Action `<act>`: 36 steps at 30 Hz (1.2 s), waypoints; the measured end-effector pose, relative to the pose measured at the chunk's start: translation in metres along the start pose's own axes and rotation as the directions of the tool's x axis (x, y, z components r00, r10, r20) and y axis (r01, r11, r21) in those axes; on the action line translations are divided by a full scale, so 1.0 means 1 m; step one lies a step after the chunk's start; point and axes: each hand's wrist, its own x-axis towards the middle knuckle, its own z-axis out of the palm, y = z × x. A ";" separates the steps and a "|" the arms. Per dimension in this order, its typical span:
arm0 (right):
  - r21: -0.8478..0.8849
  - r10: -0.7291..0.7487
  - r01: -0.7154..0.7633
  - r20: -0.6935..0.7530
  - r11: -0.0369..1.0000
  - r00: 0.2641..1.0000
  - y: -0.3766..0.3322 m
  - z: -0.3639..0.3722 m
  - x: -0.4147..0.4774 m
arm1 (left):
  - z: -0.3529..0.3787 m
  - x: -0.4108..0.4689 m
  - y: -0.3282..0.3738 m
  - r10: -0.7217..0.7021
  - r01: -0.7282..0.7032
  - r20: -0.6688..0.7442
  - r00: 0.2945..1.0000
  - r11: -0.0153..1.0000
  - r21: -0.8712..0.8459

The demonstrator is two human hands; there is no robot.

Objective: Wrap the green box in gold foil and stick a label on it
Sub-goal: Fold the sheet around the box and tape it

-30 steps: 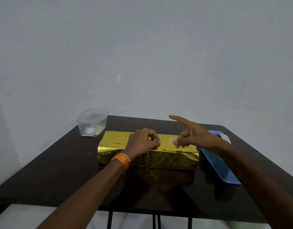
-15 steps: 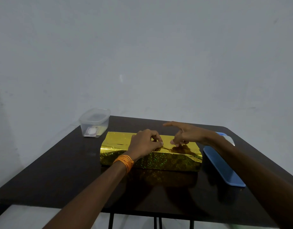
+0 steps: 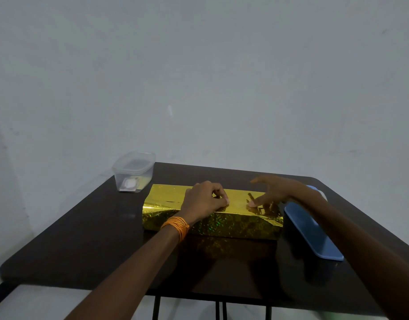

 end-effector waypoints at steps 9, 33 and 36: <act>0.122 -0.249 0.358 -0.517 0.926 0.819 -0.016 0.047 -0.027 | 0.000 0.001 0.002 0.003 -0.002 -0.011 1.000 1.000 0.022; 0.124 0.020 0.108 -0.743 0.986 0.669 0.000 0.085 -0.043 | -0.002 -0.001 0.002 0.024 -0.025 0.016 1.000 0.998 0.065; 0.101 0.005 0.113 -0.766 0.988 0.643 0.015 0.071 -0.060 | -0.005 0.001 0.005 0.068 -0.075 0.046 0.997 0.985 0.154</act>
